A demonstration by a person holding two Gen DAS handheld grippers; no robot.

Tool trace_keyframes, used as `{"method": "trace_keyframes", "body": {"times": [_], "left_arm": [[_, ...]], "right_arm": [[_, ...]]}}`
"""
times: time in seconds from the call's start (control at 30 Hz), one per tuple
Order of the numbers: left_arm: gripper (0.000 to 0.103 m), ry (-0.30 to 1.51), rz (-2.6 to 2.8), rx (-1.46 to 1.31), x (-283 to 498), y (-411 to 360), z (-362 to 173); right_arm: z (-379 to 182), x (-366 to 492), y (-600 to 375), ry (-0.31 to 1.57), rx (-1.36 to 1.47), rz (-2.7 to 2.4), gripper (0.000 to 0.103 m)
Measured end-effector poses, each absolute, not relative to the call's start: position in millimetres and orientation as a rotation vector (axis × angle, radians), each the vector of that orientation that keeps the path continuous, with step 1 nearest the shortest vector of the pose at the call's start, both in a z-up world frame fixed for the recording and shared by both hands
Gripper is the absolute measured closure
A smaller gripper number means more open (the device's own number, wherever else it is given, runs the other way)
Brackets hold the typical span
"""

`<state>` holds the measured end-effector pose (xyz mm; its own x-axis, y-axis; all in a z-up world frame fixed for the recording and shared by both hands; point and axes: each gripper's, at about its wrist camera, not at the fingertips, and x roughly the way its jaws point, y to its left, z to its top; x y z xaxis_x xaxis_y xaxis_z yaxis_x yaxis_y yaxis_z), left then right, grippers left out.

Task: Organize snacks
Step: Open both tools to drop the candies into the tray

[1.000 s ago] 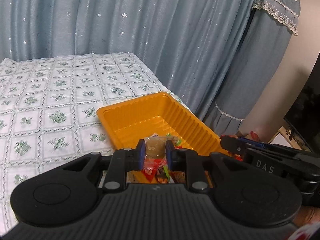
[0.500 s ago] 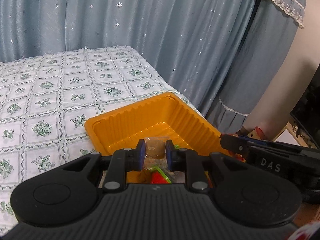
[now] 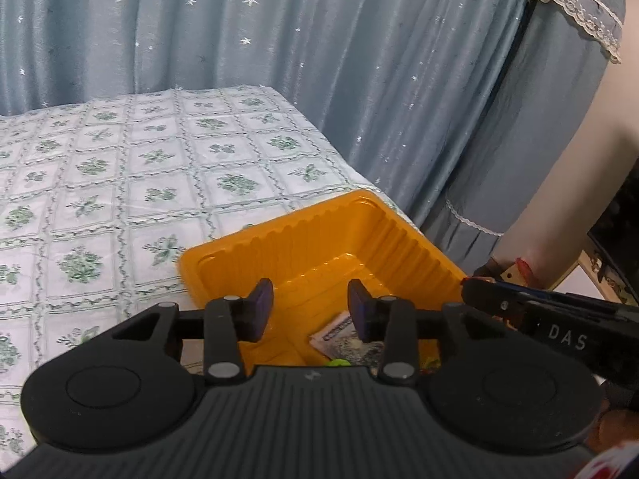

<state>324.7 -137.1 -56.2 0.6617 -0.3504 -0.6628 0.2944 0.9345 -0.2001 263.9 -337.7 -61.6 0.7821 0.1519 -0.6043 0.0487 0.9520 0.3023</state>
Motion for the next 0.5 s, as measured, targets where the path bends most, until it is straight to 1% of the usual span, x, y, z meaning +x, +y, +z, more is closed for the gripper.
{"method": "trace_keyframes", "body": {"times": [0.03, 0.1, 0.47, 0.5], "left_arm": [[0.066, 0.764, -0.358, -0.077, 323.7, -134.7, -55.9], [0.058, 0.764, -0.339, -0.068, 320.9, -130.1, -55.1], [0.049, 0.735, -0.304, -0.041, 302.3, -108.8, -47.3], [0.047, 0.734, -0.303, -0.040, 301.2, -106.9, -46.8]], "right_arm": [[-61.8, 264.4, -337.5, 0.674, 0.314, 0.058, 0.081], [-60.9, 265.3, -337.1, 0.677, 0.318, 0.062, 0.081], [-55.8, 276.0, -325.2, 0.674, 0.344, 0.118, 0.081], [-55.8, 278.6, -324.0, 0.673, 0.353, 0.130, 0.081]]}}
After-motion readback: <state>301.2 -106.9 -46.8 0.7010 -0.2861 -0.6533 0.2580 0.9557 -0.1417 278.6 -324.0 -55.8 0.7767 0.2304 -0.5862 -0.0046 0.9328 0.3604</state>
